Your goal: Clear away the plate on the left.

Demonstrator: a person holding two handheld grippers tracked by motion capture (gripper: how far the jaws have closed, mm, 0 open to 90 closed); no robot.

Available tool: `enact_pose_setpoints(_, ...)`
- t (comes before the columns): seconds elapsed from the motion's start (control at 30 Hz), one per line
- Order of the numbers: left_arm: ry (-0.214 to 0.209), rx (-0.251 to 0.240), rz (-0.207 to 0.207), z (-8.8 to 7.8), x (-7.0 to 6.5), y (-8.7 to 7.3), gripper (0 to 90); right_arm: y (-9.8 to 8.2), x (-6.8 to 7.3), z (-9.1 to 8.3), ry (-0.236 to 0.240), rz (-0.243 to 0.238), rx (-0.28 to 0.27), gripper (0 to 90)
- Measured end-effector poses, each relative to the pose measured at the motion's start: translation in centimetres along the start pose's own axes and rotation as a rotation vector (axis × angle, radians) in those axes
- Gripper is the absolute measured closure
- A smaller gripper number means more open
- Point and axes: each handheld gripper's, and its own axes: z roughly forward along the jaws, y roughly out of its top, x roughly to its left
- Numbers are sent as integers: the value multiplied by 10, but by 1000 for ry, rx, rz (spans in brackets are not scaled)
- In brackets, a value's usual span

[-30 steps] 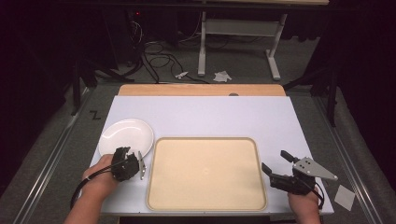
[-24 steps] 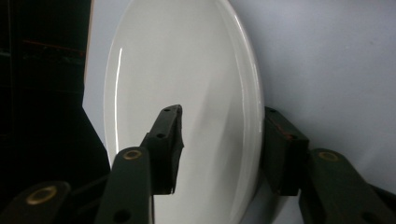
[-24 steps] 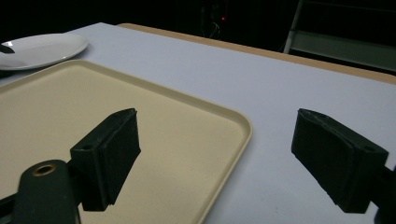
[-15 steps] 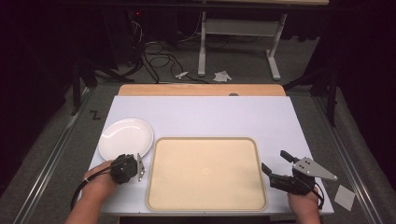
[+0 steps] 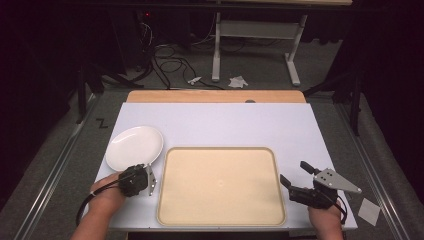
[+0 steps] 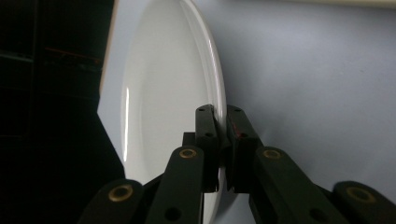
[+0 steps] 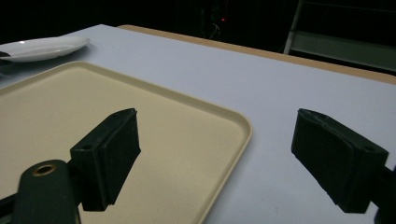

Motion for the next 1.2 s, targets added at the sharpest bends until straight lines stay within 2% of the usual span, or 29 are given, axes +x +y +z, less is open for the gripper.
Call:
enact_pose_setpoints(0.07,12,-15,-14,-1,2,2,871,0,0,0,0,0,0,163)
enact_pose_setpoints(0.23,21,-21,-14,-1,4,3,872,1,0,0,-1,-4,-4,163)
enact_pose_setpoints(0.33,32,-32,-35,-2,6,5,872,1,0,-1,-1,0,-8,163)
enact_pose_setpoints(0.43,37,-33,-39,-2,8,5,871,1,-1,-1,1,-6,-8,163)
enact_pose_setpoints(0.53,44,-47,-65,-4,9,6,871,1,0,-1,-3,-9,-6,163)
enact_pose_setpoints(0.63,52,-57,-68,-5,10,7,871,1,0,-1,-3,-8,-6,163)
enact_pose_setpoints(0.9,49,-69,-82,-10,12,11,871,1,0,0,-4,-14,-5,163)
enact_pose_setpoints(1.0,54,-88,-104,-11,11,13,871,1,0,-1,-6,-9,-4,162)
enact_pose_setpoints(1.03,54,-81,-94,-12,12,13,871,1,1,-1,-7,-3,-3,163)
enact_pose_setpoints(1.07,52,-92,-110,-12,11,14,871,1,1,-1,-7,-5,-3,163)
enact_pose_setpoints(1.17,54,-91,-102,-13,12,14,871,1,0,0,-6,-16,-5,163)
enact_pose_setpoints(1.2,52,-103,-111,-14,11,16,871,1,0,0,-6,-16,-4,163)
